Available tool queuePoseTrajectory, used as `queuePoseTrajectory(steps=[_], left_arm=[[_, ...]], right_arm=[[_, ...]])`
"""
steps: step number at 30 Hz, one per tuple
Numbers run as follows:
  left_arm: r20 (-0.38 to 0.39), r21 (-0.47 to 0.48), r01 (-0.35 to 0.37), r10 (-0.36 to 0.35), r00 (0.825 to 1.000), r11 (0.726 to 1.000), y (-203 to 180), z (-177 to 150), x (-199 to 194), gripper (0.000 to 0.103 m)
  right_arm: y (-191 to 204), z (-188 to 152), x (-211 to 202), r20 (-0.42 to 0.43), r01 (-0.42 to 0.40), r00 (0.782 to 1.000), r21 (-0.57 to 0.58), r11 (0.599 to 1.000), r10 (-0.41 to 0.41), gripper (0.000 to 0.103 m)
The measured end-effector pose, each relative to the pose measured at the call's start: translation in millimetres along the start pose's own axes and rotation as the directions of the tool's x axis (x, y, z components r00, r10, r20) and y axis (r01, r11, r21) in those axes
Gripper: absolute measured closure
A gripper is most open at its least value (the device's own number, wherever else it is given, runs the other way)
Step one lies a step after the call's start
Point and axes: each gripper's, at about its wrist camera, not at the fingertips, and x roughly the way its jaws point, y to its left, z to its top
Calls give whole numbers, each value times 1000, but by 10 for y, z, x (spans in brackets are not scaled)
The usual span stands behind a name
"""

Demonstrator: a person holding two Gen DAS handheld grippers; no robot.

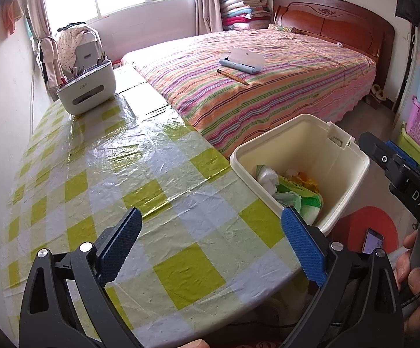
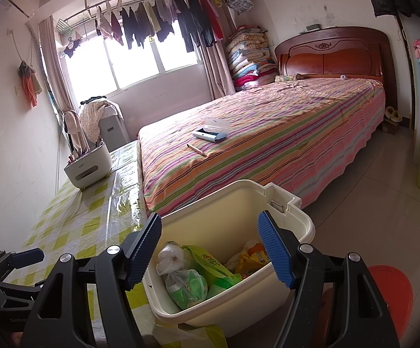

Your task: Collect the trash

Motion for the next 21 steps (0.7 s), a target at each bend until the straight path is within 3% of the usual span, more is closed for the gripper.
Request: queuePoseTrajectory(steps=[13, 21], left_arm=[[-8, 82, -55, 56, 998, 995, -124, -23, 2, 7], [71, 68, -50, 46, 996, 996, -81, -30, -87, 7]], right_arm=[[12, -6, -3, -2, 0, 1000, 1, 1000, 0, 36], [20, -9, -5, -3, 0, 1000, 3, 1000, 0, 36]])
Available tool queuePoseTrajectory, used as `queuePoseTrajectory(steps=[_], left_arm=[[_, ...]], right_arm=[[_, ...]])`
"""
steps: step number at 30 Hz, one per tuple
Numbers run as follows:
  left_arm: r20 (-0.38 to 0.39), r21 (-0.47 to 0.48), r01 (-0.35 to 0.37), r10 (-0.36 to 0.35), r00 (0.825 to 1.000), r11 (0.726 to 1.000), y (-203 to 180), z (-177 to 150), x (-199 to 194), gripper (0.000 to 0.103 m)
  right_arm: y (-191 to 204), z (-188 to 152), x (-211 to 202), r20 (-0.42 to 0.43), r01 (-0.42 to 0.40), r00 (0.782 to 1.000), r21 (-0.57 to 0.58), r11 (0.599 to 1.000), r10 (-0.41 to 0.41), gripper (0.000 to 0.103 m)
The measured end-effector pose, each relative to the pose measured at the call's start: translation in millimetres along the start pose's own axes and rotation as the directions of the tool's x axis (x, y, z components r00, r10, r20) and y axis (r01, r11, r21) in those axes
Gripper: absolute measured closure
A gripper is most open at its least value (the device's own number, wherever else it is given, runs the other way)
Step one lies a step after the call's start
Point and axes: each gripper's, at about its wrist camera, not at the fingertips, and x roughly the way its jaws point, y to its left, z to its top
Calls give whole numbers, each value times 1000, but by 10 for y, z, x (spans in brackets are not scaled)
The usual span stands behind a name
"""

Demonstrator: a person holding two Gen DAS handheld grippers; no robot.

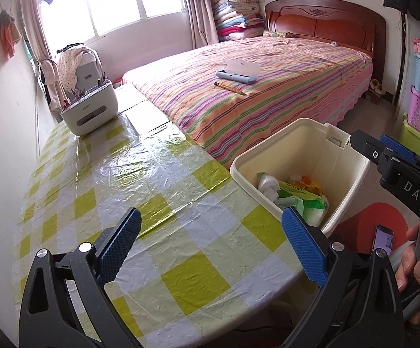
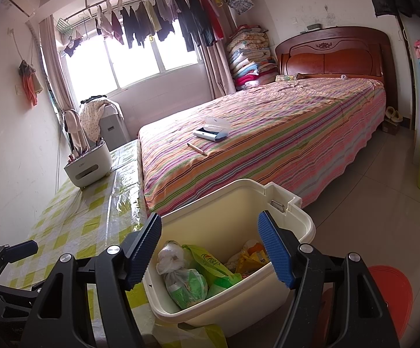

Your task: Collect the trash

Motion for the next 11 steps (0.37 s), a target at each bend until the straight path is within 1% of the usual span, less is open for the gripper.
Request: queuePoseTrajectory(steps=[5, 11], left_arm=[[10, 30, -16, 16, 1000, 999, -45, 7, 14, 7], [9, 30, -14, 14, 1000, 999, -56, 12, 16, 7]], right_arm=[[1, -3, 0, 1, 0, 1000, 1, 1000, 0, 36], [-9, -6, 4, -1, -1, 1000, 2, 1000, 1, 36]])
